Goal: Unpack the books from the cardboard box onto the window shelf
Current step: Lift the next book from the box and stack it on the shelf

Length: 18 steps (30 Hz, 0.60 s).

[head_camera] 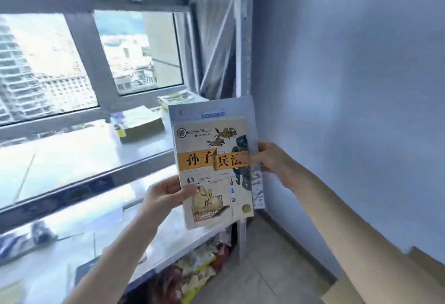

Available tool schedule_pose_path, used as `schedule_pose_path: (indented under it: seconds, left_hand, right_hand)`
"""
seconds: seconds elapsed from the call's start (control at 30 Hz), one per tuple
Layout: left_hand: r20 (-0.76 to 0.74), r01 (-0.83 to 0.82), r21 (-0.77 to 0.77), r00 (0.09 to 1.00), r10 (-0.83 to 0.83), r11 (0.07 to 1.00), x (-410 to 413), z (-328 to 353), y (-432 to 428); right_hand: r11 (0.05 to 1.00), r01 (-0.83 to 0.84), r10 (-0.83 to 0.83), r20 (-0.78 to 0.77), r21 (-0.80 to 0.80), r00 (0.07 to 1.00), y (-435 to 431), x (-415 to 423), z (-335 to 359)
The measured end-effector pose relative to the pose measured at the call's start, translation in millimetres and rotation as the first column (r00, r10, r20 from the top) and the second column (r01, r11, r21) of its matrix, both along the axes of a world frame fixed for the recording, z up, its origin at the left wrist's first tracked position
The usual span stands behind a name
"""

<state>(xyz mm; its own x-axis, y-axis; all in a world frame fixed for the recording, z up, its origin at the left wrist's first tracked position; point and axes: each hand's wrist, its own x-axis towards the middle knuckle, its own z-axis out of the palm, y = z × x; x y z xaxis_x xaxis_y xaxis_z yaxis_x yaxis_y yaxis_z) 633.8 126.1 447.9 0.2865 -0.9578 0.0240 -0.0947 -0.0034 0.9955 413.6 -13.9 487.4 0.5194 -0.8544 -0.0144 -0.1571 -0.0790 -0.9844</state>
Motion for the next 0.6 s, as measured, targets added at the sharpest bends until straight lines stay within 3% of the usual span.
schedule_pose_path:
  seconds: [0.23, 0.6]
  left_hand:
    - [0.063, -0.271, -0.159, 0.957, 0.283, 0.949, 178.2, 48.6, 17.6]
    - [0.028, -0.42, -0.219, 0.899, 0.436, 0.881, 300.4, 26.1, -30.1]
  right_hand:
    - [0.974, -0.226, 0.225, 0.156, -0.011, 0.962, -23.1, 214.6, 54.9]
    - [0.936, -0.337, 0.349, 0.148, -0.102, 0.925, -79.2, 360.2, 44.8]
